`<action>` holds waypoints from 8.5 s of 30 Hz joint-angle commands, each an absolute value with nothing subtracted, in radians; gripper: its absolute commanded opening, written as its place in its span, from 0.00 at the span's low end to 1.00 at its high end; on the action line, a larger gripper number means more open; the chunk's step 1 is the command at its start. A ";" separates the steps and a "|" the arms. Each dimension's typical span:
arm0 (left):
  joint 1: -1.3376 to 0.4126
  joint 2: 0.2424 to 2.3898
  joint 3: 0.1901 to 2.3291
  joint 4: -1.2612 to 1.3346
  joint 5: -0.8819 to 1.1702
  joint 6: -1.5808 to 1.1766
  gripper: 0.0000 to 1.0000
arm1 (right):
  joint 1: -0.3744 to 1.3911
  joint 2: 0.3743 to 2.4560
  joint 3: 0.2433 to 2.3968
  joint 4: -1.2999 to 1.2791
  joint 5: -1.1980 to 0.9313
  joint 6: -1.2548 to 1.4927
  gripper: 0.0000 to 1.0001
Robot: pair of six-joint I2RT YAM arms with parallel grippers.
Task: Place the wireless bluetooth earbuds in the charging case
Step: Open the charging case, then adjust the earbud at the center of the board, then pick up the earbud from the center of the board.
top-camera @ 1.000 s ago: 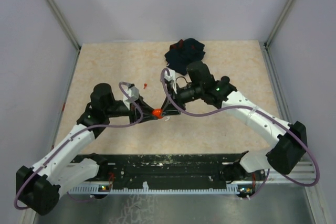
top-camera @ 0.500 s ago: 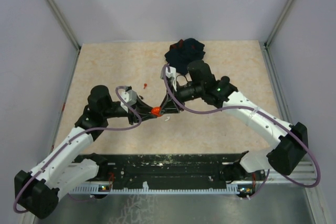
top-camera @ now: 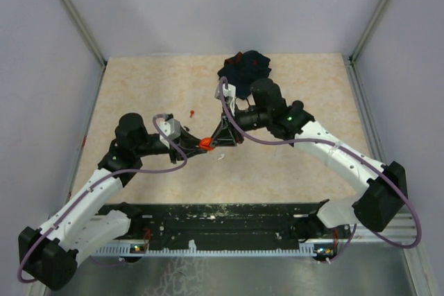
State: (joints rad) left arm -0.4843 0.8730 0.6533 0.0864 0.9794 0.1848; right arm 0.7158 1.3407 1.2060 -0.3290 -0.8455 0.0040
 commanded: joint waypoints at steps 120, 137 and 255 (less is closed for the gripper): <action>-0.399 0.905 0.743 -0.167 0.325 0.153 0.01 | 0.576 1.887 1.254 -0.482 0.204 0.123 0.17; -0.400 0.903 0.746 -0.168 0.332 0.146 0.01 | 0.575 1.684 1.047 -0.483 0.105 0.181 0.37; -0.400 0.905 0.745 -0.172 0.341 0.151 0.01 | 0.558 1.966 1.398 -0.632 0.073 -0.007 0.33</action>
